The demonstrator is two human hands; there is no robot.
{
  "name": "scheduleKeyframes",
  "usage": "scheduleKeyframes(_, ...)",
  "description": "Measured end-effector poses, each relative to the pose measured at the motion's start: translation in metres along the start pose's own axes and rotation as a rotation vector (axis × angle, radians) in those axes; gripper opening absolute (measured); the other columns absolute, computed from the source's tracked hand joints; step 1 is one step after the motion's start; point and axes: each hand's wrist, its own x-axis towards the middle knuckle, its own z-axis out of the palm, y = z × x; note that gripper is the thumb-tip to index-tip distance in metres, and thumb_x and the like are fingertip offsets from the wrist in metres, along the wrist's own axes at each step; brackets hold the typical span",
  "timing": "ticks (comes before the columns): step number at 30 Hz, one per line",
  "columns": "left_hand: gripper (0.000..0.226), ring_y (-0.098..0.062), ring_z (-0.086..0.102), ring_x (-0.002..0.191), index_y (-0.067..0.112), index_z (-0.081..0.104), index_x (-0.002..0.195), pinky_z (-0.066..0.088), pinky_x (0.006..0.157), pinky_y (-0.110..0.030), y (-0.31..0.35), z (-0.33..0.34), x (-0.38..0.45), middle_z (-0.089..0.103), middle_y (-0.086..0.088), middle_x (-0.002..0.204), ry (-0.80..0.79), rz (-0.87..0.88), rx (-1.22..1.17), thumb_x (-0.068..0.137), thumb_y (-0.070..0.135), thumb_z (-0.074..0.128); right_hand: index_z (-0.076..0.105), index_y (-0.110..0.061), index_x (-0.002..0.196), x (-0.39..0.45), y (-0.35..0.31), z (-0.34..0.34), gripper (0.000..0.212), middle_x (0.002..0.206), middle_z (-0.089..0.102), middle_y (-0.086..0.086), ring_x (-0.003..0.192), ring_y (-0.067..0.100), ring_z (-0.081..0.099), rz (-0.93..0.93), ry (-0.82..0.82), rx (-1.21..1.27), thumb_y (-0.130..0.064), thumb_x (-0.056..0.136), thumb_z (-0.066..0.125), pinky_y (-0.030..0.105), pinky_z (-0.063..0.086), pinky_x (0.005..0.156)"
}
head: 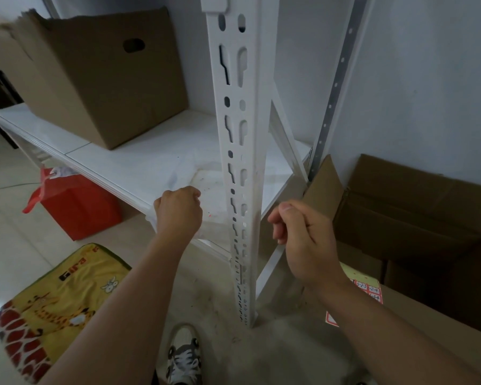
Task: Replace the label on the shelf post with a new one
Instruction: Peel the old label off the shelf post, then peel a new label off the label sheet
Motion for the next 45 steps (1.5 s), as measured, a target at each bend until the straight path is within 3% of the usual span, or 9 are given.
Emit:
scheduleKeyframes(6,0.034,-0.028,0.063,0.078,0.01,0.063,0.076,0.046,0.092,-0.042,-0.002,0.001,0.004,0.071,-0.008,0.079,0.047,0.008,-0.042,0.099,0.02,0.041,0.059,-0.004,0.07,-0.001,0.001,-0.005,0.04,0.061,0.053,0.008,0.056,0.017,0.05,0.016,-0.006,-0.032,-0.034,0.088,0.038,0.025,0.042,0.052)
scheduleKeyframes(8,0.046,-0.027,0.062,0.076,0.01,0.064,0.076,0.041,0.093,-0.041,-0.003,0.004,0.005,0.066,-0.005,0.073,0.045,0.031,0.052,0.102,0.036,0.037,0.059,-0.003,0.071,-0.001,0.001,-0.009,0.04,0.061,0.053,0.01,0.057,0.02,0.05,0.032,-0.004,-0.039,-0.034,0.089,0.039,0.024,0.041,0.053)
scheduleKeyframes(12,0.02,-0.028,0.058,0.098,0.011,0.066,0.104,0.038,0.096,-0.044,-0.003,0.006,0.002,0.062,-0.008,0.103,0.211,0.119,-0.007,0.093,0.009,0.049,0.061,-0.005,0.074,-0.002,0.001,-0.014,0.03,0.063,0.054,0.009,0.058,0.024,0.051,0.062,0.014,-0.091,-0.024,0.09,0.044,0.028,0.041,0.051)
scheduleKeyframes(15,0.027,-0.025,0.058,0.086,0.015,0.073,0.094,0.036,0.096,-0.043,-0.004,0.001,0.001,0.068,-0.004,0.084,0.249,0.164,0.001,0.099,0.021,0.048,0.061,-0.008,0.075,-0.002,0.001,-0.013,0.025,0.063,0.055,0.006,0.058,0.023,0.051,0.067,0.01,-0.133,-0.023,0.088,0.046,0.028,0.04,0.05)
scheduleKeyframes(20,0.057,-0.021,0.054,0.063,0.012,0.054,0.058,0.044,0.087,-0.041,0.009,-0.018,-0.014,0.051,0.0,0.056,0.061,0.102,0.173,0.101,0.042,0.031,0.059,-0.002,0.074,-0.003,0.002,-0.015,0.034,0.06,0.053,0.01,0.059,0.027,0.051,0.097,-0.019,-0.186,-0.027,0.093,0.046,0.037,0.041,0.052)
scheduleKeyframes(25,0.03,-0.019,0.056,0.069,0.014,0.049,0.073,0.053,0.077,-0.035,0.014,-0.032,-0.052,0.059,-0.008,0.077,-0.385,0.159,0.233,0.096,0.032,0.042,0.058,-0.009,0.083,0.0,0.006,-0.023,0.025,0.066,0.052,0.0,0.06,0.009,0.05,0.222,-0.127,-0.378,-0.021,0.099,0.043,0.022,0.039,0.054)
scheduleKeyframes(31,0.03,-0.017,0.058,0.076,0.009,0.058,0.079,0.046,0.073,-0.028,0.039,-0.009,-0.1,0.061,-0.005,0.085,-0.885,0.44,0.25,0.098,0.026,0.043,0.058,-0.007,0.091,0.002,0.007,-0.042,0.03,0.079,0.059,0.011,0.076,0.026,0.059,0.322,-0.288,-0.616,-0.029,0.101,0.038,0.043,0.049,0.069)
scheduleKeyframes(35,0.03,-0.022,0.06,0.101,0.01,0.064,0.108,0.048,0.093,-0.037,0.057,0.02,-0.108,0.063,-0.006,0.114,-0.94,0.535,0.22,0.098,0.027,0.042,0.054,-0.022,0.102,0.001,0.014,-0.062,0.008,0.091,0.06,-0.002,0.084,0.012,0.058,0.4,-0.424,-0.794,-0.022,0.097,0.047,0.031,0.053,0.077)
scheduleKeyframes(45,0.023,-0.023,0.06,0.101,0.011,0.063,0.108,0.05,0.088,-0.035,0.105,0.101,-0.116,0.065,-0.008,0.112,-0.838,0.498,0.033,0.095,0.02,0.047,0.063,-0.016,0.099,0.006,0.027,-0.112,0.017,0.096,0.064,0.004,0.088,0.018,0.062,0.633,-0.491,-0.986,-0.018,0.097,0.047,0.036,0.054,0.083)
